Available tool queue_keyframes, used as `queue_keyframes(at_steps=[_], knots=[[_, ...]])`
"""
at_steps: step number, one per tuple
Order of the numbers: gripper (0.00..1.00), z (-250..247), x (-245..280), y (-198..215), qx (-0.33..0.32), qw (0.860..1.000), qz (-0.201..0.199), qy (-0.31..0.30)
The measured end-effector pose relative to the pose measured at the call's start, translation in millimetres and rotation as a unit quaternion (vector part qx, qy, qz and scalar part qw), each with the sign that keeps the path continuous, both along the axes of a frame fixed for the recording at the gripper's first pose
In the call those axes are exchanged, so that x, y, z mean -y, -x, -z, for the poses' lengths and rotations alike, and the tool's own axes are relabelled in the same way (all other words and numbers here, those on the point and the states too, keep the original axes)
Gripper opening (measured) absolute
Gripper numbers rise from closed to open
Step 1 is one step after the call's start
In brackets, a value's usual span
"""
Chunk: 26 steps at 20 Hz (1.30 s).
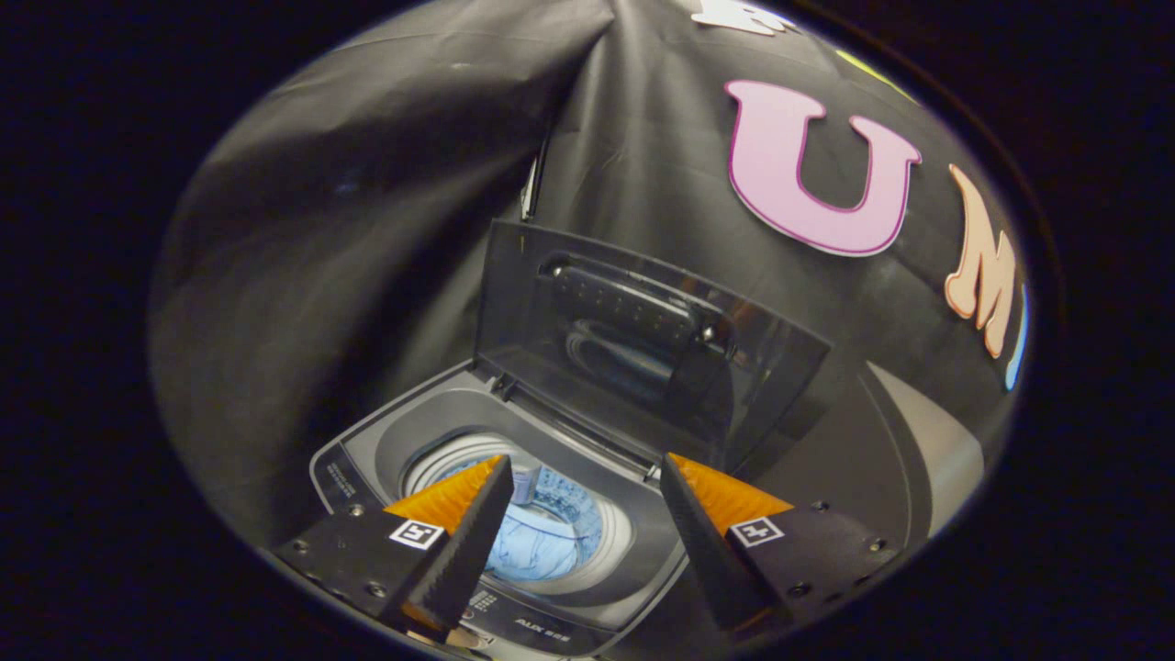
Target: Put the clothes into the washing machine and then close the washing machine lid.
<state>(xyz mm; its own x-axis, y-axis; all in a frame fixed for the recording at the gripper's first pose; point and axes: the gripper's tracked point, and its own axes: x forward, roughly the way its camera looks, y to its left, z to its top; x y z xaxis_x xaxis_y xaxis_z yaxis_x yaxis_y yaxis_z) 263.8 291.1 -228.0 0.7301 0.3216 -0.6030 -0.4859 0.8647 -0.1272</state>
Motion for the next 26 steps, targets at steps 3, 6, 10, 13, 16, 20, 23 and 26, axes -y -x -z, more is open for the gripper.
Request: queue_keyframes(at_steps=[3,6,10,13,16,20,23,26], knots=[[0.97,-24,-9,-13,0.025,0.999,0.01,-0.022],[0.97,-60,-14,-33,0.071,0.996,0.031,-0.052],[0.97,-109,-23,-65,0.135,0.984,0.057,-0.098],[0.96,-137,-22,-91,0.163,0.977,0.077,-0.115],[0.96,-156,-18,-117,0.188,0.968,0.111,-0.123],[0.96,-168,-10,-160,0.204,0.958,0.155,-0.131],[0.96,-172,-2,-192,0.22,0.953,0.178,-0.108],[0.96,-158,3,-209,0.219,0.95,0.203,-0.097]])
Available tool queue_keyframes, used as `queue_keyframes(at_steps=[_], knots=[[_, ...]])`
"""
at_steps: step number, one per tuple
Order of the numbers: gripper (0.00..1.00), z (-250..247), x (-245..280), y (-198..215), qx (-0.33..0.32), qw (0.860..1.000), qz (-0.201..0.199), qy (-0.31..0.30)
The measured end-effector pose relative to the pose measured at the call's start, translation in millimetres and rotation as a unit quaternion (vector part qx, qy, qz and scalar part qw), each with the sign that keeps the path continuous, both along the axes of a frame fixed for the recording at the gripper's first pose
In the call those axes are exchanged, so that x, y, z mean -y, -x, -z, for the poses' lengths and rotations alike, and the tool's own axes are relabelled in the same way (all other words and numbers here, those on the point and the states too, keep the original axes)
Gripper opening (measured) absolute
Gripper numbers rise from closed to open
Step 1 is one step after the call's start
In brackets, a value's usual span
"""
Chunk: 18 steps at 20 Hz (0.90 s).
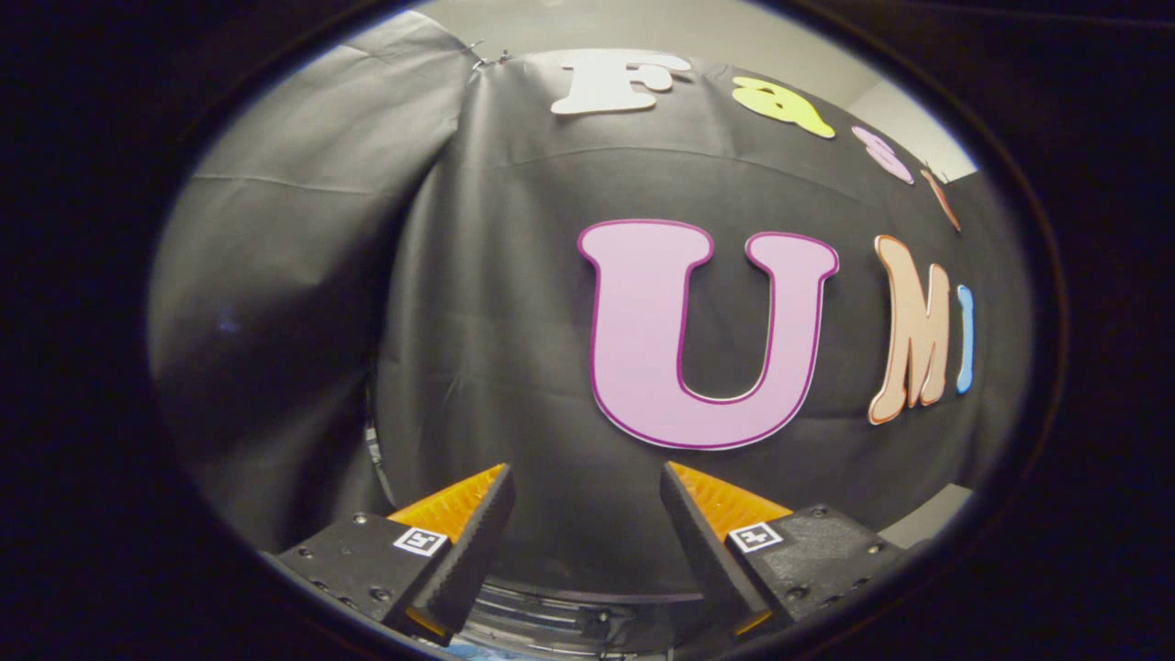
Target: Put the clothes into the washing machine and then close the washing machine lid.
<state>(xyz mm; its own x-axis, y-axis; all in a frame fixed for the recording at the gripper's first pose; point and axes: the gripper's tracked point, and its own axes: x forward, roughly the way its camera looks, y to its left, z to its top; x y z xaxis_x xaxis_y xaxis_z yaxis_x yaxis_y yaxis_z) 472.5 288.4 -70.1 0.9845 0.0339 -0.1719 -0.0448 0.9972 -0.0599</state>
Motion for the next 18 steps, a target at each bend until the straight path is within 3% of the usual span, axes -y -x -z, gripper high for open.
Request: queue_keyframes(at_steps=[7,18], knots=[[0.96,36,19,-35,-0.038,0.999,0.031,0.009],[0.96,77,15,-42,-0.068,0.996,0.019,0.055]])
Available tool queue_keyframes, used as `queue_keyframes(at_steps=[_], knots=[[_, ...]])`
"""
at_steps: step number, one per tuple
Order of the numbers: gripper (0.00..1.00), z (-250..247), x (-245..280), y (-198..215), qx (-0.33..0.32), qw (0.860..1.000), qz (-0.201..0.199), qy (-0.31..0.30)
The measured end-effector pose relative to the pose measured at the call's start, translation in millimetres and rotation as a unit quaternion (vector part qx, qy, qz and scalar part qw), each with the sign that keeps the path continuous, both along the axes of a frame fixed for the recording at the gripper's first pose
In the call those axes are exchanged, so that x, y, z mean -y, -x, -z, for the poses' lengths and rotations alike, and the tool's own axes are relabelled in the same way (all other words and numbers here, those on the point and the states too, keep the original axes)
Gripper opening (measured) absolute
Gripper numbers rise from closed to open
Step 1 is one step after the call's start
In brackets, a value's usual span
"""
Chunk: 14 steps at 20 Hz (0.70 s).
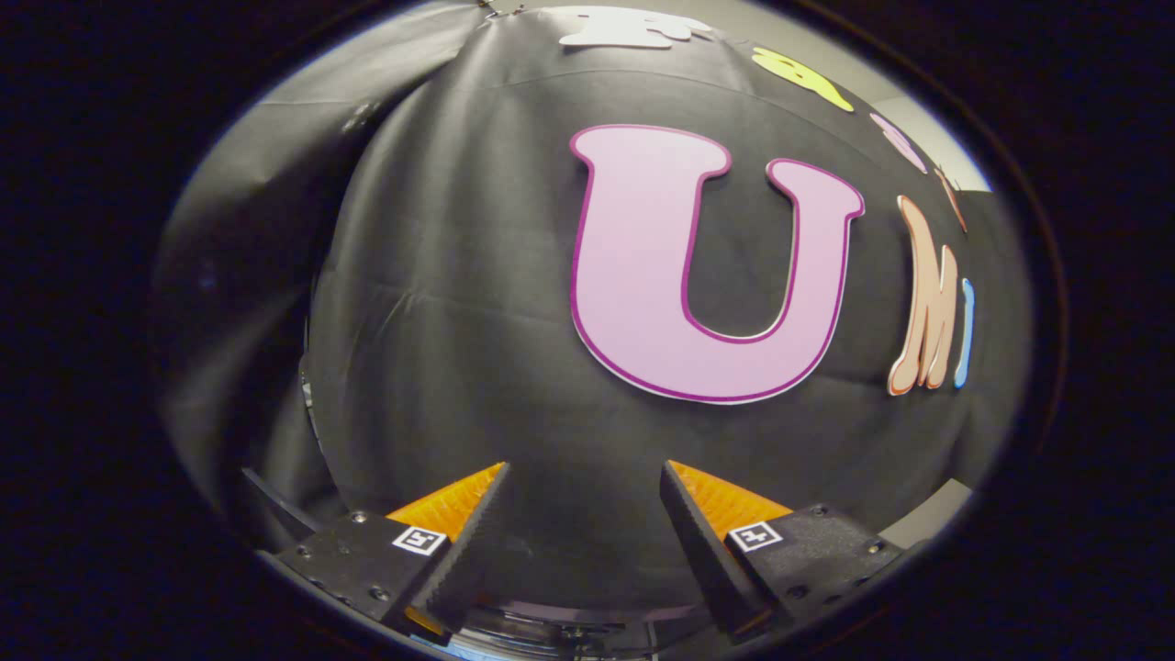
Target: Put the clothes into the washing machine and then close the washing machine lid.
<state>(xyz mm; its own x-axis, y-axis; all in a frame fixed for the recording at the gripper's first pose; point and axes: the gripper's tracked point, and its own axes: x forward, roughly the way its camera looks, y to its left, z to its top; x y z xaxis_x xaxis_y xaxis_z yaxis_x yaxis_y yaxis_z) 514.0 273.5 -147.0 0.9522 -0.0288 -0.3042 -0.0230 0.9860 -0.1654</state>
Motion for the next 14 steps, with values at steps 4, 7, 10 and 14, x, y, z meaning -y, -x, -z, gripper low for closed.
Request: queue_keyframes(at_steps=[4,7,10,14], knots=[[0.96,18,-11,4,-0.018,1.0,-0.012,0.003],[0.96,31,-17,6,-0.036,0.999,-0.019,-0.005],[0.96,44,-20,10,-0.053,0.998,-0.025,-0.005],[0.96,49,-21,12,-0.062,0.997,-0.021,-0.031]])
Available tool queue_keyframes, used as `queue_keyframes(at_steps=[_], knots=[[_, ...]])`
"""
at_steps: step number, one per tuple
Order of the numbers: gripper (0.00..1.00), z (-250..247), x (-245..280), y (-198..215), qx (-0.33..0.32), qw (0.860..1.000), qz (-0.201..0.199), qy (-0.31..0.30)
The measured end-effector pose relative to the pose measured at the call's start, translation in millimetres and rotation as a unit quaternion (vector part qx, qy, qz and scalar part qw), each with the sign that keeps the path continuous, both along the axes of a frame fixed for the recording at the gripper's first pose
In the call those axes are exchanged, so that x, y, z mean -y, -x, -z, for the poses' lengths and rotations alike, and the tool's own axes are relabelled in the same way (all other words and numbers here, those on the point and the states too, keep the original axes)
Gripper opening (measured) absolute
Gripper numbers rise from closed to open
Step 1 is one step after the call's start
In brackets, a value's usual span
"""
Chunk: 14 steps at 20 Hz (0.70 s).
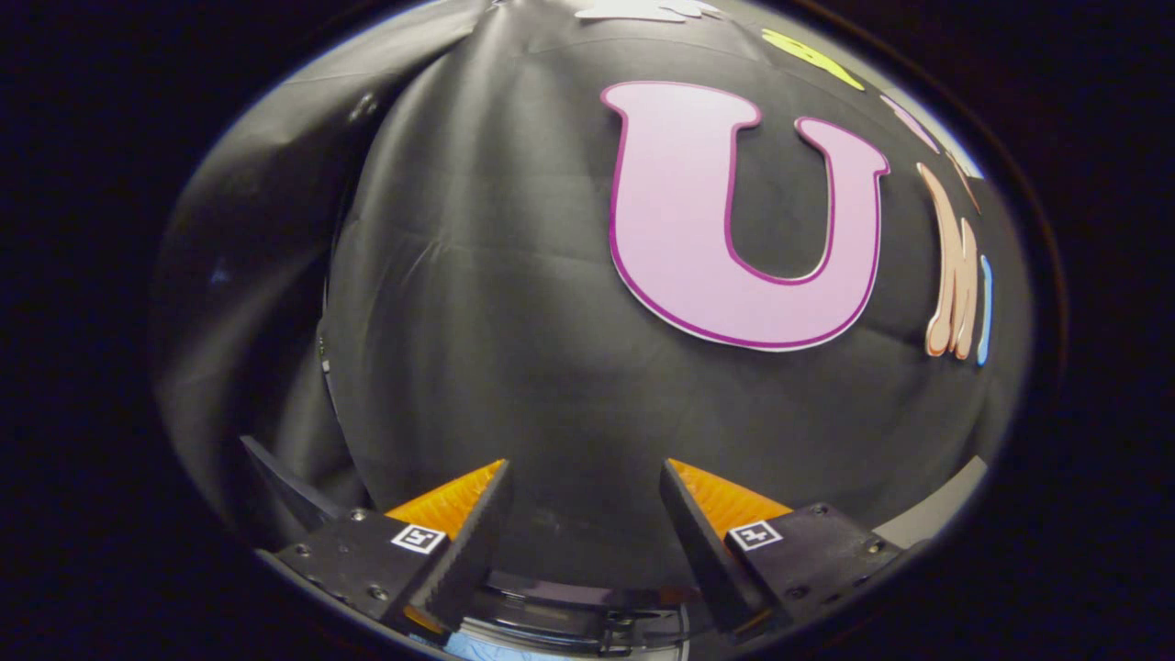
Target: Put the clothes into the washing machine and then close the washing machine lid.
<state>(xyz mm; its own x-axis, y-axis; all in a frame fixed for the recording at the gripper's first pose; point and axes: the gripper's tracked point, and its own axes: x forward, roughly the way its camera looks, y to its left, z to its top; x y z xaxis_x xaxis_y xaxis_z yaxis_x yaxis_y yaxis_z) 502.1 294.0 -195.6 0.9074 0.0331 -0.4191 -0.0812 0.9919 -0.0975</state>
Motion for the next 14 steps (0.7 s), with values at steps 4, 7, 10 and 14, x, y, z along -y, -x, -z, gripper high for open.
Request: queue_keyframes(at_steps=[4,7,10,14], knots=[[0.95,14,0,1,-0.038,0.996,0.021,-0.077],[0.95,16,0,3,-0.03,0.996,0.014,-0.078],[0.96,17,-2,1,-0.033,0.996,0.013,-0.078],[0.97,16,-3,2,-0.037,0.996,0.009,-0.078]])
